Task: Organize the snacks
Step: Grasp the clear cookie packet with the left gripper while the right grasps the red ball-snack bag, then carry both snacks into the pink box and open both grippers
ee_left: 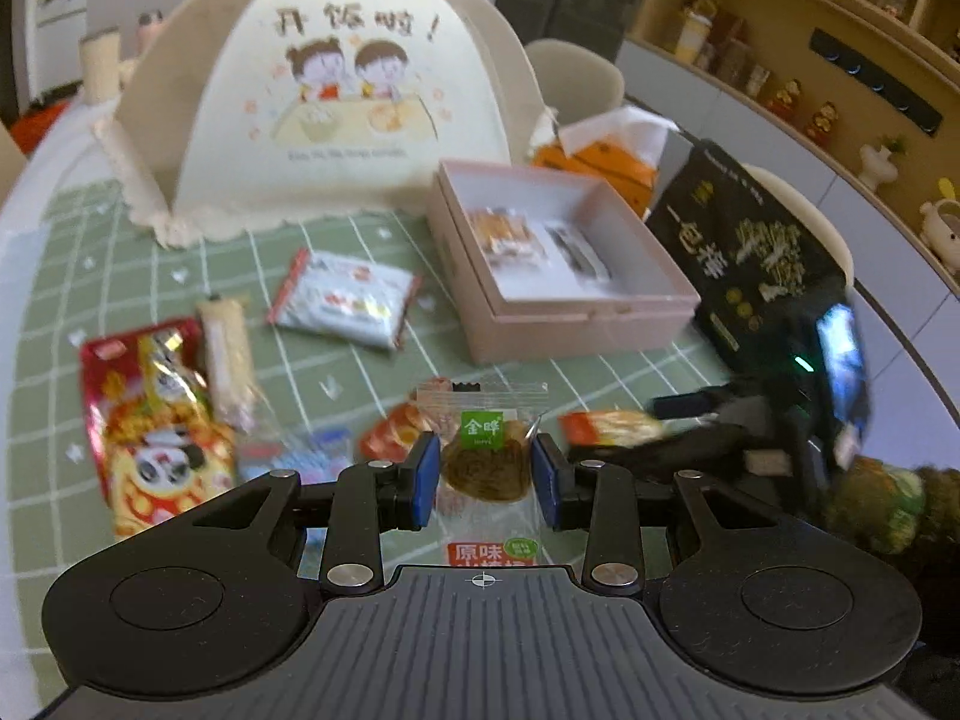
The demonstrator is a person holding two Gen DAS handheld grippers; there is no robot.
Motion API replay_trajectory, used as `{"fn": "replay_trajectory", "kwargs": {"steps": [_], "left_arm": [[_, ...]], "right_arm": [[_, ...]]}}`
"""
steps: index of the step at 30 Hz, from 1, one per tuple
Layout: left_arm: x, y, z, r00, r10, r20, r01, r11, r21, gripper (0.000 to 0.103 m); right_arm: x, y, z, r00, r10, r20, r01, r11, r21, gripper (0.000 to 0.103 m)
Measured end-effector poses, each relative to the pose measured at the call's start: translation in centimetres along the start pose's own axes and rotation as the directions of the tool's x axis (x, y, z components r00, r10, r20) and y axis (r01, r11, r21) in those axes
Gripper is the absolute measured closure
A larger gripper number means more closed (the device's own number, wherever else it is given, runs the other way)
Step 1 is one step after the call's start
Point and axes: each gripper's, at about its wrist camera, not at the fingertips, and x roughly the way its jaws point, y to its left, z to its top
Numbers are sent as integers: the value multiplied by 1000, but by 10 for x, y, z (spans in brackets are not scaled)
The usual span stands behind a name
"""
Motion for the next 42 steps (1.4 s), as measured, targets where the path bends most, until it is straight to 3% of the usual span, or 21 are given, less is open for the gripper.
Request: {"fn": "replay_trajectory", "kwargs": {"steps": [5, 11, 22, 25, 29, 31, 32, 34, 37, 42], "left_arm": [[17, -3, -4, 999, -30, -25, 30, 999, -14, 65], [23, -7, -5, 999, -40, -34, 39, 999, -18, 65], [26, -9, -4, 998, -34, -46, 34, 999, -12, 65], [24, -11, -3, 999, -32, -43, 32, 1000, -1, 65], [22, -14, -1, 999, -33, -39, 33, 999, 5, 65], [20, -15, 0, 998, -46, -36, 46, 999, 10, 65], [17, -16, 2, 998, -60, -30, 61, 998, 10, 65], [7, -19, 15, 995, -104, 11, 104, 995, 11, 65], [-16, -26, 52, 982, -134, 131, 128, 990, 51, 65], [-36, -43, 129, 935, -180, 305, 151, 982, 117, 65]], "right_arm": [[-27, -17, -28, 981, -188, 51, 191, 980, -57, 16], [-48, -40, -37, 997, -71, 22, 69, 994, 84, 16], [-18, -63, -42, 998, -61, -33, 68, 949, 307, 15], [-14, -59, -38, 997, -71, -34, 78, 951, 299, 15], [-20, -50, -38, 998, -51, -40, 58, 972, 229, 32], [-32, -48, -37, 998, -44, -38, 52, 976, 213, 50], [-42, -49, -34, 999, -15, -34, 22, 976, 218, 50], [-70, -55, -24, 999, 35, 34, -42, 973, 225, 51], [-122, -63, 5, 986, 14, 166, -45, 983, 181, 51], [-202, -83, 64, 917, -19, 399, -29, 993, 113, 51]]}}
